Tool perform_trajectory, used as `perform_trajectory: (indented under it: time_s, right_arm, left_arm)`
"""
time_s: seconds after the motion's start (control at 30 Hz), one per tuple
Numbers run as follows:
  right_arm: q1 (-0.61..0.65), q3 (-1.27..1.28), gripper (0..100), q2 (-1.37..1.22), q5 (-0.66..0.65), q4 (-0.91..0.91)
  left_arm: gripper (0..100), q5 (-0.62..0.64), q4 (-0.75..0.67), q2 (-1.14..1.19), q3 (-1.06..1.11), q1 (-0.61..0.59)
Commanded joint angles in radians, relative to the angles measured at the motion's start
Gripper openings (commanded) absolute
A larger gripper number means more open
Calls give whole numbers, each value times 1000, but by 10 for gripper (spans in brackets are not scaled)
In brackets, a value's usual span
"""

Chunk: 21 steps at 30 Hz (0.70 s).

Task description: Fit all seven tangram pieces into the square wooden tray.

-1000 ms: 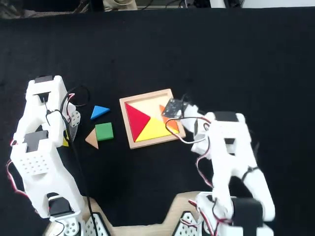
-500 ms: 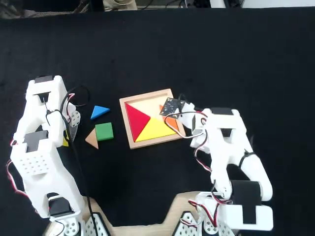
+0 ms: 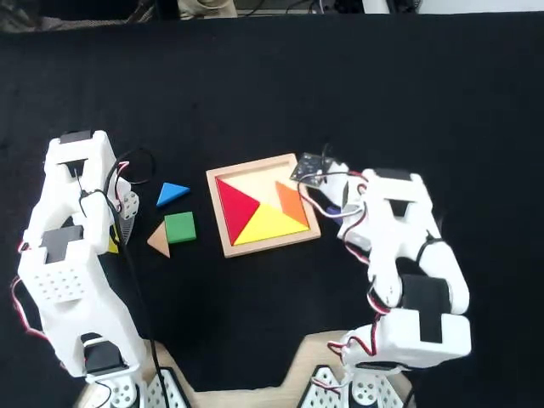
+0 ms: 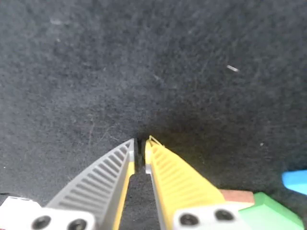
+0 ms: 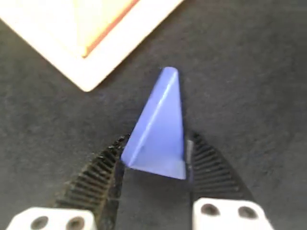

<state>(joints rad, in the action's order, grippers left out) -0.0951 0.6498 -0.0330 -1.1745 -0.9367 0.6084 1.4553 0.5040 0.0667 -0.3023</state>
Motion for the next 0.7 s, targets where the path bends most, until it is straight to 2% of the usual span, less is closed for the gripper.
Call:
perform_trajectory:
  time_s: [0.0, 0.33, 0.53, 0.67]
  right_arm:
    - [-12, -76, 149, -2, -6, -3]
    - [-9, -194, 142, -4, -6, -74]
    - [-5, -203, 8, -13, -9, -72]
    - [-5, -213, 10, -1, -5, -72]
  left_arm:
    - [61, 3, -17, 3, -27, 35]
    - [61, 3, -17, 3, -27, 35]
    - [61, 3, -17, 3, -27, 35]
    - [61, 3, -17, 3, -27, 35]
